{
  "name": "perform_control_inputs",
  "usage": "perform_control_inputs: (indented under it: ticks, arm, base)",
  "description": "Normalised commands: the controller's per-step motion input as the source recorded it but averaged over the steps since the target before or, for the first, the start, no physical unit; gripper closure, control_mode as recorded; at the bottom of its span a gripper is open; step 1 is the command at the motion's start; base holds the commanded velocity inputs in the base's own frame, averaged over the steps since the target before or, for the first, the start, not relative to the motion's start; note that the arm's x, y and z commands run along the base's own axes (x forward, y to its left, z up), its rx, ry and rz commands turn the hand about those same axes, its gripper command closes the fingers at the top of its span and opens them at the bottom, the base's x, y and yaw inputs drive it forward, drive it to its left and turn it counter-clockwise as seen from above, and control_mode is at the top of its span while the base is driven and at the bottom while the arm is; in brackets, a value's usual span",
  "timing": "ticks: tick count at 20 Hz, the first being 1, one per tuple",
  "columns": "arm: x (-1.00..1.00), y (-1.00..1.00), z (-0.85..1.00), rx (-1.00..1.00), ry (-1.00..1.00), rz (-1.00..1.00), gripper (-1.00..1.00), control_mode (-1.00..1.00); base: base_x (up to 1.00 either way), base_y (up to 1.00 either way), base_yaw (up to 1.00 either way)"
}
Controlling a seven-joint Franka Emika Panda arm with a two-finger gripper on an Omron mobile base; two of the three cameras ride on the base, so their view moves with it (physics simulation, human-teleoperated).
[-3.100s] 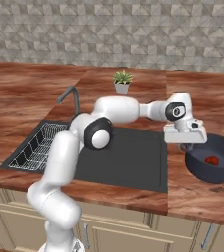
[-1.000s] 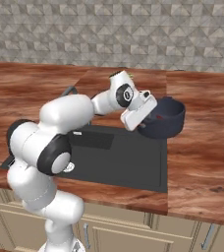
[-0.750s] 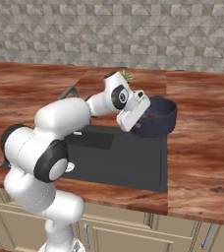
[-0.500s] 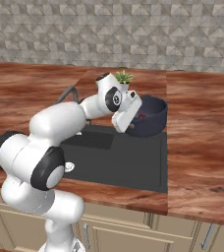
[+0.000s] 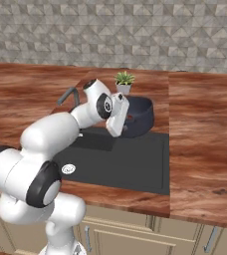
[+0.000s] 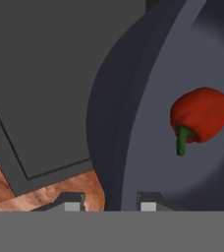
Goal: Dump the bell pepper from the pot into the sink. Then turn on the water and wash the bell pepper. Then turn off the water and put the bell pepper back in the pot.
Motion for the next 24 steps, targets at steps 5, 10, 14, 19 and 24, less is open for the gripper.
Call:
perform_control_inputs:
  ticks: [5, 10, 14, 19, 24]
  arm:
    - [0.0, 0.35, 0.0, -0.13, 0.03, 0.14, 1.0, -1.0]
    - [0.0, 0.16, 0.07, -0.13, 0.04, 0.06, 1.0, -1.0]
    - [0.01, 0.13, 0.08, -0.18, 0.0, 0.0, 1.0, -1.0]
    - [0.0, 0.18, 0.07, -0.22, 0.0, 0.01, 1.0, -1.0]
    - [0.01, 0.28, 0.02, -0.26, 0.0, 0.03, 1.0, -1.0]
  base:
    - [0.0, 0.0, 0.0]
    - [0.0, 0.0, 0.0]
    - [0.0, 0.0, 0.0]
    - [0.0, 0.0, 0.0]
    - [0.0, 0.0, 0.0]
